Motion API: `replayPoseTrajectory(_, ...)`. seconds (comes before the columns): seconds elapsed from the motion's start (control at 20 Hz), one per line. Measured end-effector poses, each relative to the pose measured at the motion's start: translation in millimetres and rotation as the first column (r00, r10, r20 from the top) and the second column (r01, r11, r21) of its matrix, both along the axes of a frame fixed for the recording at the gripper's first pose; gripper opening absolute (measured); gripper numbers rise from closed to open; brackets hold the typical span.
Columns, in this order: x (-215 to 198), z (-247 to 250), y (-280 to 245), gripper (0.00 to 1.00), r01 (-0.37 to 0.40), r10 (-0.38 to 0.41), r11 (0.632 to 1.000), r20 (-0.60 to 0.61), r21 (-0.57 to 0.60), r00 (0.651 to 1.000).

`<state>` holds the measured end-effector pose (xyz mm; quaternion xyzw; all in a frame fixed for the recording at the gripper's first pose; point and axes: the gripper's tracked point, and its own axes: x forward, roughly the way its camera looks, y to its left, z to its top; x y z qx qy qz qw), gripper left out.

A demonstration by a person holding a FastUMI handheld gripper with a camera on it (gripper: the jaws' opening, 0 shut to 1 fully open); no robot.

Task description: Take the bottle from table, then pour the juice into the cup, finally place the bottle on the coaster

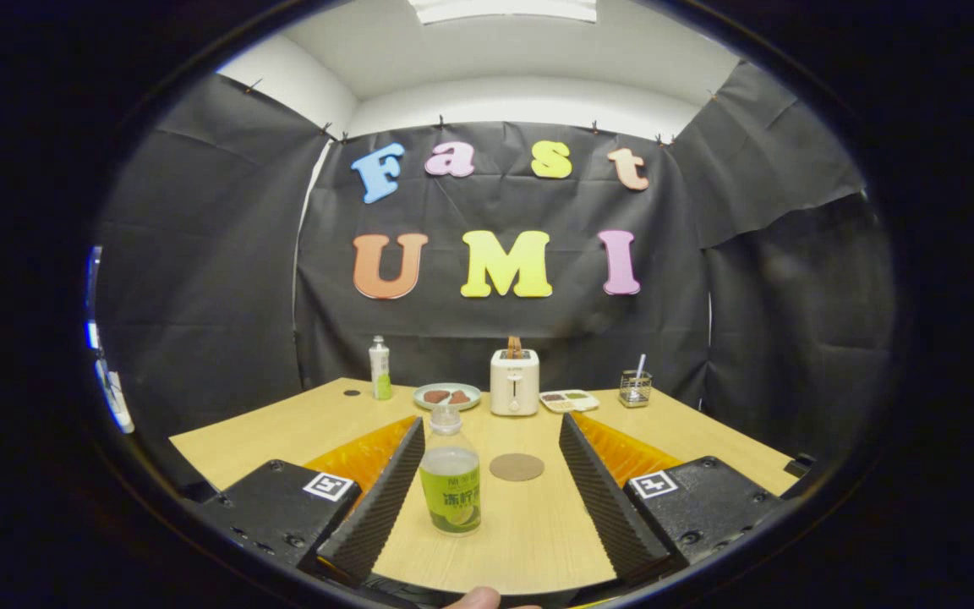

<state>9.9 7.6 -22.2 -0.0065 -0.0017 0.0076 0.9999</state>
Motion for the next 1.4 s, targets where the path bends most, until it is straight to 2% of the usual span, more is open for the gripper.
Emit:
replayPoseTrajectory(0.3, 16.3, -40.6, 6.5, 1.0, 0.0, -0.002, 0.999, -0.063, -0.033, 0.998)
replayPoseTrajectory(0.75, 64.3, -99.0, 35.9, 1.0, -0.041, 0.032, 0.997, -0.139, -0.061, 0.99)
replayPoseTrajectory(1.05, 91.2, -117.4, 43.8, 1.0, -0.033, 0.014, 0.994, -0.189, -0.101, 0.982)
replayPoseTrajectory(1.4, 103.4, -127.0, 48.8, 1.0, -0.042, 0.016, 0.994, -0.239, -0.105, 0.971)
